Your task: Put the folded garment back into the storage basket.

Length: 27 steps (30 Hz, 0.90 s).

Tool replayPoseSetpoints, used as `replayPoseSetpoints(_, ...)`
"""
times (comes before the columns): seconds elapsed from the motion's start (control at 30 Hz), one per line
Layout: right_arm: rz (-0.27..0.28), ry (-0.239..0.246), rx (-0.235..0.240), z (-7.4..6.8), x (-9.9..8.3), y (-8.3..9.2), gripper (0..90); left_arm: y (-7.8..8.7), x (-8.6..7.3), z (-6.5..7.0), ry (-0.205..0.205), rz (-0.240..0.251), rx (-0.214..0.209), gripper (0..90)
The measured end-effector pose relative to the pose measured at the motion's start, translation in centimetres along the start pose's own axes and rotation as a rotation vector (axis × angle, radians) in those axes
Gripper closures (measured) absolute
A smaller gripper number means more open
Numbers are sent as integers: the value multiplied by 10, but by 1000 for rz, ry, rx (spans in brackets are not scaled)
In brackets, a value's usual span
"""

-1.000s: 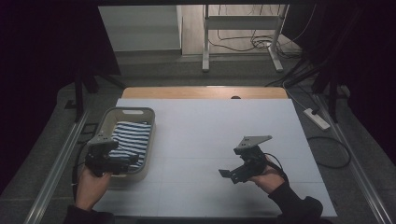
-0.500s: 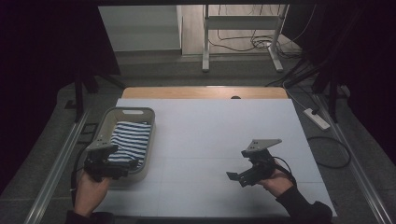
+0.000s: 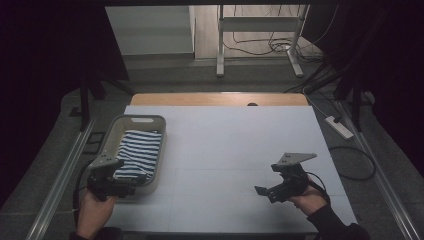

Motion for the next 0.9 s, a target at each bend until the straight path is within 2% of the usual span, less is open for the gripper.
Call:
replayPoseSetpoints(0.7, 7, -77, -124, 23, -40, 38, 0, 11, -19, 4, 14, 18, 14, 0)
replayPoseSetpoints(0.9, 6, -103, -160, 28, -50, 48, 0, 16, -25, 6, 14, 25, 34, 0)
Point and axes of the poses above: each handheld gripper's, and its own axes: y roughly backward along the jaws, x roughly out of its top, z roughly to its right, the point moved 3 cm from there along -y, roughly forward along the jaws, and after that the axes turned 7 degrees about -x, right-handed, at the moved point
